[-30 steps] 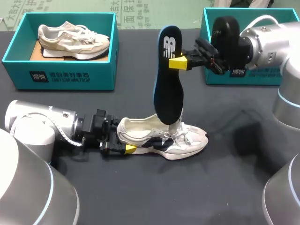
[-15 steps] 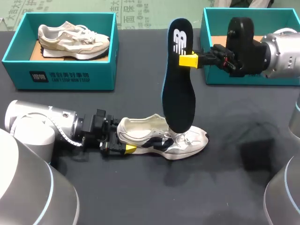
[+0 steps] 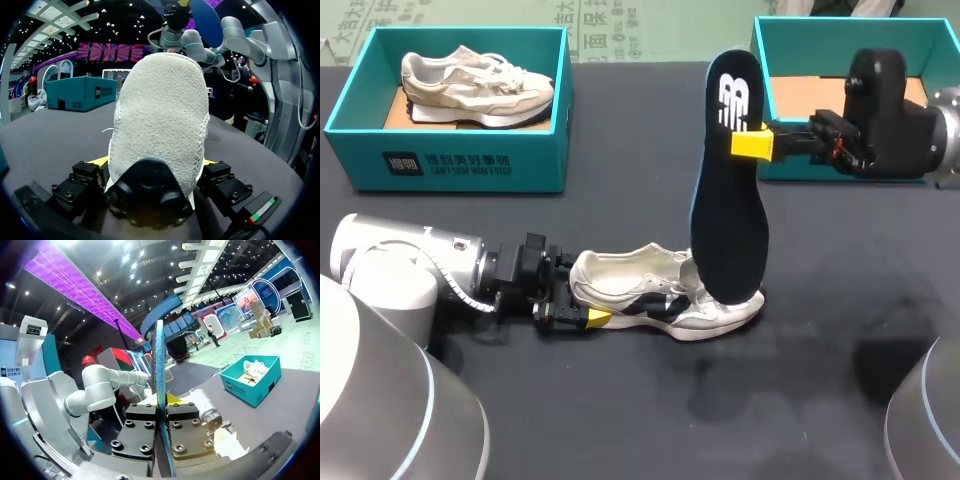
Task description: Take the shoe out of the shoebox, open the shoe tongue, remove and reinsert the insole, then place the shoe into the shoebox
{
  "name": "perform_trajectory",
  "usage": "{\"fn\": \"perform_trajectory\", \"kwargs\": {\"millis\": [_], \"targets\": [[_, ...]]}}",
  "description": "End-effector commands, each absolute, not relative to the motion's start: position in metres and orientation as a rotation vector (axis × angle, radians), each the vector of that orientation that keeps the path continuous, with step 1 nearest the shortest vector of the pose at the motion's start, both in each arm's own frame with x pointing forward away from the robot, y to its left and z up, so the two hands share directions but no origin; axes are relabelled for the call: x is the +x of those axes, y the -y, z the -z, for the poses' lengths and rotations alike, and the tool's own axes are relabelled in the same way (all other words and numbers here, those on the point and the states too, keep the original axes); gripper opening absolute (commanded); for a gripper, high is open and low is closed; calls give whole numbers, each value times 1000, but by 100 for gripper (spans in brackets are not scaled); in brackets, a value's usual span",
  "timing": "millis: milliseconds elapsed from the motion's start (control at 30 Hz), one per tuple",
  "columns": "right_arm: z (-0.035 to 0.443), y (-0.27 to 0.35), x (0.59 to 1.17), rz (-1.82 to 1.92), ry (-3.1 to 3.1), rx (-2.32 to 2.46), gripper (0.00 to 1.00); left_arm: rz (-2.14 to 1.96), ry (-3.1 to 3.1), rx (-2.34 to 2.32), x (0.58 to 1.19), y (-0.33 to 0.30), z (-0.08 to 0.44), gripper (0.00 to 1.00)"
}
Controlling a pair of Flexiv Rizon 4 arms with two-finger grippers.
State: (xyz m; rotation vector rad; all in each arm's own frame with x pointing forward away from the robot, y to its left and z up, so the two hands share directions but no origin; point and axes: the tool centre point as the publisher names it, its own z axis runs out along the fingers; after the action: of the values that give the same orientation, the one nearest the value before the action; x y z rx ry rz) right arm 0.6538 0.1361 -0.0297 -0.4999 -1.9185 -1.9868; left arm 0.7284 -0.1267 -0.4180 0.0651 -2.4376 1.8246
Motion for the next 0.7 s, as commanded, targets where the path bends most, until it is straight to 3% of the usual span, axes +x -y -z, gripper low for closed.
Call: {"fn": "perform_trajectory", "kwargs": {"millis": [33,700], "targets": [[28,-131,648,1933,1956,-659,0,-1824,2438,66,729,127,420,0],[29,-105,637,1870,1962,-845,0,-1824,2438,66,729,127,420,0]]}}
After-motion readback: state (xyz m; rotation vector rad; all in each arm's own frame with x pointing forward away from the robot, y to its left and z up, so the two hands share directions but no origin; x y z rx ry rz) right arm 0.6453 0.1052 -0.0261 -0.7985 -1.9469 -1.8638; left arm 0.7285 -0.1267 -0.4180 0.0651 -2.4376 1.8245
